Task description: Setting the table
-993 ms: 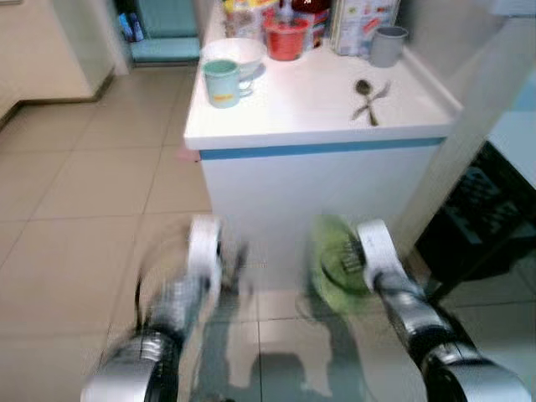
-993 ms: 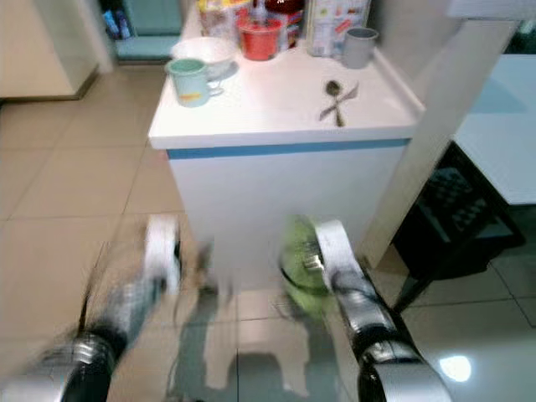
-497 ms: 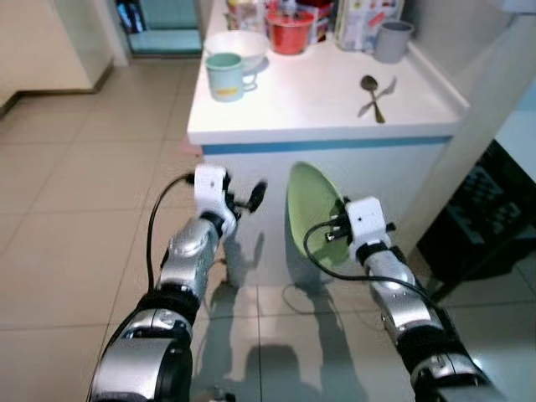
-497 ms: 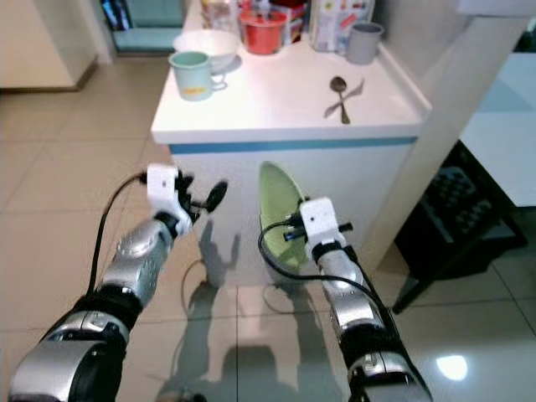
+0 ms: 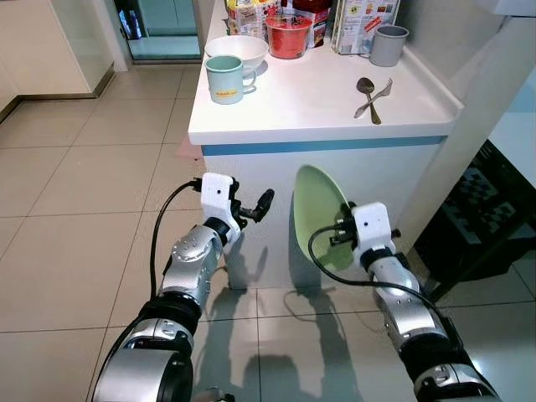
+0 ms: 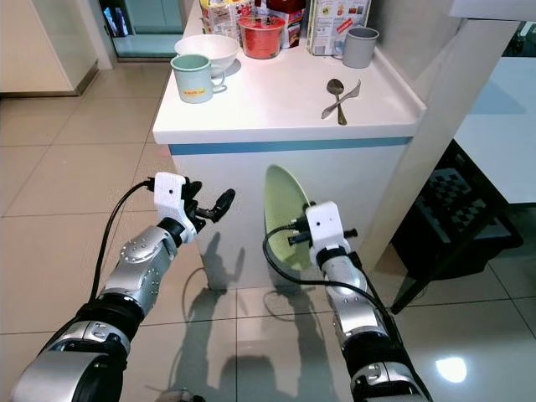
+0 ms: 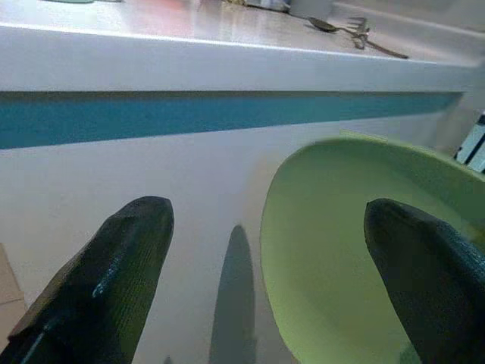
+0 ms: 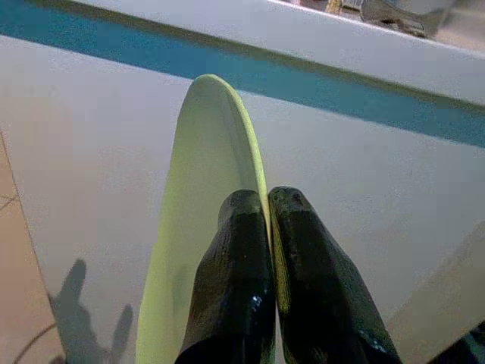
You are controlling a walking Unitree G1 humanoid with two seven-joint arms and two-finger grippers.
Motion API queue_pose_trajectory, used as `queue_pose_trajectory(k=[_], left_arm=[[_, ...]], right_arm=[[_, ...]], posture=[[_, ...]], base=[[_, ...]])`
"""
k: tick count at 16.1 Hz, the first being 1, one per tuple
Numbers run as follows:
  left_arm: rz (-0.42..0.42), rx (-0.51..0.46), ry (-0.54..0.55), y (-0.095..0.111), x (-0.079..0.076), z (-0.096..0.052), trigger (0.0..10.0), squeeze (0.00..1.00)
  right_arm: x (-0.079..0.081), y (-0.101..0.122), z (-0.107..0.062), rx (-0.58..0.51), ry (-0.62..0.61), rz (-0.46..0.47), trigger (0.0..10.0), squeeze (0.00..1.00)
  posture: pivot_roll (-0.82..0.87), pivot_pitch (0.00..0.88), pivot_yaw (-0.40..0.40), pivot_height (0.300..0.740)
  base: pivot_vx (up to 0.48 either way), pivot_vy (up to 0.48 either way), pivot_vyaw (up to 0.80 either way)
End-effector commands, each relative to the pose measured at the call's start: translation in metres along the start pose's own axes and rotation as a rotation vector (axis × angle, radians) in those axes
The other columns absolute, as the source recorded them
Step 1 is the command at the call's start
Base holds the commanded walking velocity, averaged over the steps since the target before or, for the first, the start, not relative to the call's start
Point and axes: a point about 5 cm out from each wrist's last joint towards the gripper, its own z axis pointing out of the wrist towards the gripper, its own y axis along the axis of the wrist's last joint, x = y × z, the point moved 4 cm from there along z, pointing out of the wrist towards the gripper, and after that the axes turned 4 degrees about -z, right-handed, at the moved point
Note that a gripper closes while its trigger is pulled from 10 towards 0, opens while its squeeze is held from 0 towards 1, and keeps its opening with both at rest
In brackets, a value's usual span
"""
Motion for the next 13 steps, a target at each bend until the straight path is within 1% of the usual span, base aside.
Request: queue_pose_trajectory(k=[1,3,5,6,7,9,11,12,13], left_arm=[[-0.001,-0.004,-0.015,0.001,-0.005,0.001,10.0,0.0],[0.006,0.002,-0.027,0.0,-0.009,0.002,10.0,0.0],[0.01,0.003,-0.03,0.0,-0.01,0.002,10.0,0.0],[0.01,-0.026,-0.024,0.004,-0.008,0.001,10.0,0.0],[0.014,-0.079,-0.008,0.013,-0.006,-0.001,10.0,0.0],[-0.038,-0.193,0.015,0.033,-0.001,-0.003,10.0,0.0],[0.011,-0.227,0.034,0.043,0.003,-0.006,10.0,0.0],[0.01,-0.236,0.032,0.045,0.004,-0.008,10.0,0.0],[0.026,-0.246,0.035,0.048,0.008,-0.012,10.0,0.0]], right_arm=[[-0.005,0.016,0.006,-0.055,-0.024,0.02,10.0,0.0],[-0.003,0.016,0.007,-0.052,-0.02,0.023,10.0,0.0],[-0.002,0.015,0.007,-0.047,-0.018,0.027,10.0,0.0],[-0.002,0.014,0.007,-0.047,-0.018,0.028,10.0,0.0],[-0.002,0.017,0.006,-0.066,-0.022,0.03,10.0,0.0],[-0.005,0.021,0.005,-0.101,-0.038,0.051,10.0,0.0],[-0.009,0.021,0.005,-0.106,-0.051,0.06,10.0,0.0],[-0.012,0.021,0.006,-0.108,-0.058,0.058,10.0,0.0],[-0.018,0.023,0.006,-0.117,-0.073,0.054,10.0,0.0]], posture=[[0.0,0.0,0.007,0.74],[0.0,0.0,0.007,0.74],[0.01,0.0,0.008,0.74],[0.01,0.0,0.008,0.74],[0.01,0.0,0.006,0.74],[0.01,0.0,0.004,0.74],[0.0,0.0,0.001,0.74],[0.0,0.0,-0.001,0.74],[0.0,0.0,-0.001,0.74]], base=[[0.0,0.0,0.0],[0.0,0.0,0.0],[0.0,0.0,0.0],[0.0,0.0,0.0],[0.0,0.0,0.0],[0.0,0.0,0.0],[0.0,0.0,0.0],[0.0,0.0,0.0],[0.0,0.0,0.0]])
